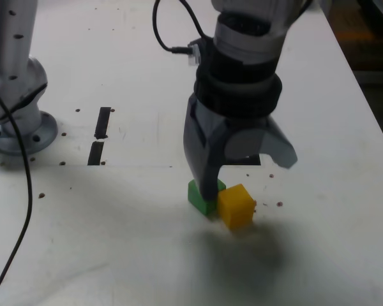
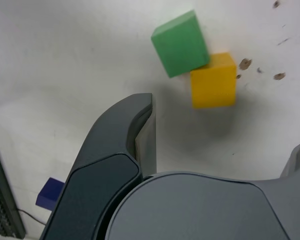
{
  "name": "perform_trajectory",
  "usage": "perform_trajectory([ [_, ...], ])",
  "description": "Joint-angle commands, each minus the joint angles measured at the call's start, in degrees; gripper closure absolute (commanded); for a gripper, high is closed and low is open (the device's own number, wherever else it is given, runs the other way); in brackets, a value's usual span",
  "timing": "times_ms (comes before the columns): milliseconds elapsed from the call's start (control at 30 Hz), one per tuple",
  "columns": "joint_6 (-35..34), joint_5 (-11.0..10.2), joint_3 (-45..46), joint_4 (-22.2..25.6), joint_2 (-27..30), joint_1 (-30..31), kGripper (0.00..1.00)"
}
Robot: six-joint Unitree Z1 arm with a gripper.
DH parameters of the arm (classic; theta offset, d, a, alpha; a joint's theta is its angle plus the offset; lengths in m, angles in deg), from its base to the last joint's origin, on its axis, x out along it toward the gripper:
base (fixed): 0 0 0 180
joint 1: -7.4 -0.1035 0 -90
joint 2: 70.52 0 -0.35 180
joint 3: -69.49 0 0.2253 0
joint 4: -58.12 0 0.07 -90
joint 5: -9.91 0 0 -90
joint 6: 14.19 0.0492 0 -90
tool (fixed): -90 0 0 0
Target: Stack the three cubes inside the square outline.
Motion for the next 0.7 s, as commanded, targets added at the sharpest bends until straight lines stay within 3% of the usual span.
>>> perform_trajectory([
  [0,-0.56,0.92,-0.39,-0.63,-0.62,0.42,0.02],
  [400,-2.29,5.02,1.05,-7.13,-2.93,1.22,0.02],
  [667,-4.46,6.26,2.01,-10.22,-4.14,1.80,0.02],
])
